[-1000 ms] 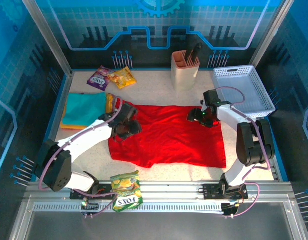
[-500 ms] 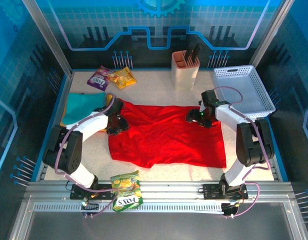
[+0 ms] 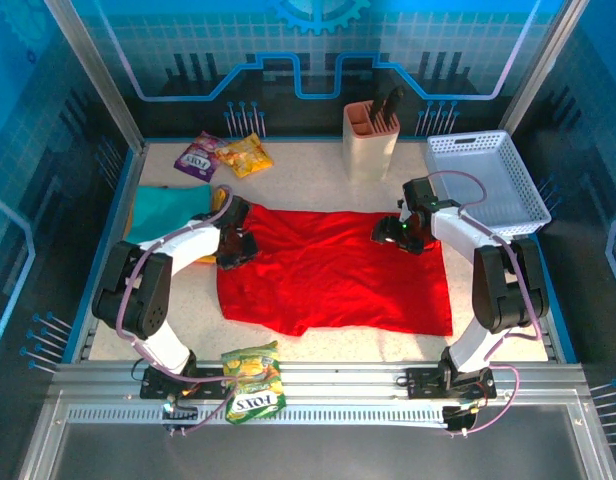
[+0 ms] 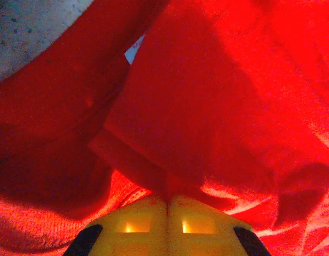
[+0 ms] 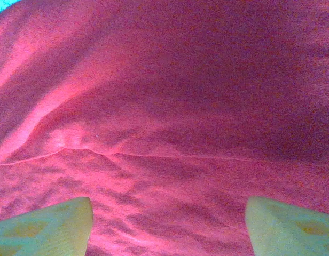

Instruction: Fold and stack the t-shirts

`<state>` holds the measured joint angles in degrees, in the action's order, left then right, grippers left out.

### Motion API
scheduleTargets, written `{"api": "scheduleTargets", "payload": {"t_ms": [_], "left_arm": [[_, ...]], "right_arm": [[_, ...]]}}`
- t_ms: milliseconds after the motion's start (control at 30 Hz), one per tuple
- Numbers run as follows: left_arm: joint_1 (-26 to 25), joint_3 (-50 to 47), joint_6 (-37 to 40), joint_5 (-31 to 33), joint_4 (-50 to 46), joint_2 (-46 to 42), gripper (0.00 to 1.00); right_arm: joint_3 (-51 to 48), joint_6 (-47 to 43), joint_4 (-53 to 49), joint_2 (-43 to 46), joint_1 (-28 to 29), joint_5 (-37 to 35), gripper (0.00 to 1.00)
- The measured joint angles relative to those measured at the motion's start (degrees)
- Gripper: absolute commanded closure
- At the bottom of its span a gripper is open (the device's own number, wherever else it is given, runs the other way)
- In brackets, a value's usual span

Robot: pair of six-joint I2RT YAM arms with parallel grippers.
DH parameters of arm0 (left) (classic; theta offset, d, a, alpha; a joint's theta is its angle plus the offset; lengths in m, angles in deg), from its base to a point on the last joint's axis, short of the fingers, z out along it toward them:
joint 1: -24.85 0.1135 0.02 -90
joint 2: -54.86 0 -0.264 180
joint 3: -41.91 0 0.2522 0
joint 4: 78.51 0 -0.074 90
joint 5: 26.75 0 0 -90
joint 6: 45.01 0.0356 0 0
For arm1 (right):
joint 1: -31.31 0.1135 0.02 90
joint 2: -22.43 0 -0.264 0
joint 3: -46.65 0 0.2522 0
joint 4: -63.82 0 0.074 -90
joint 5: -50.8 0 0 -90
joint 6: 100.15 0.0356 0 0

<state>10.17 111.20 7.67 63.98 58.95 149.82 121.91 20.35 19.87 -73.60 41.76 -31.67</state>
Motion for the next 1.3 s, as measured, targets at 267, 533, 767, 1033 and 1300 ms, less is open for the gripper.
{"api": "scheduleTargets", "payload": {"t_ms": [267,533,767,1033,1300], "left_arm": [[-0.59,0.66,-0.02,1.05,-7.32,-7.56,1.0],[-4.26,-2.14,-2.43,1.2,-11.72,-12.66,0.89],[-4.9,-3.61,-4.17,1.11,-13.44,-13.88,0.62],[3.08,11.3,3.3,1.18,-15.82,-5.09,0.56],[5.35,34.42,5.95,-3.48,-10.78,15.06,0.6]], "right_arm": [[0.0,-0.04,0.07,0.0,0.0,0.02,0.25],[0.0,-0.07,0.22,0.0,0.0,0.02,0.25],[0.0,-0.07,0.26,0.0,0.0,0.0,0.24],[5.9,-0.37,-2.84,-3.26,-0.04,-4.26,0.2],[11.06,-1.49,-3.8,-9.53,-1.92,-7.34,0.18]]}}
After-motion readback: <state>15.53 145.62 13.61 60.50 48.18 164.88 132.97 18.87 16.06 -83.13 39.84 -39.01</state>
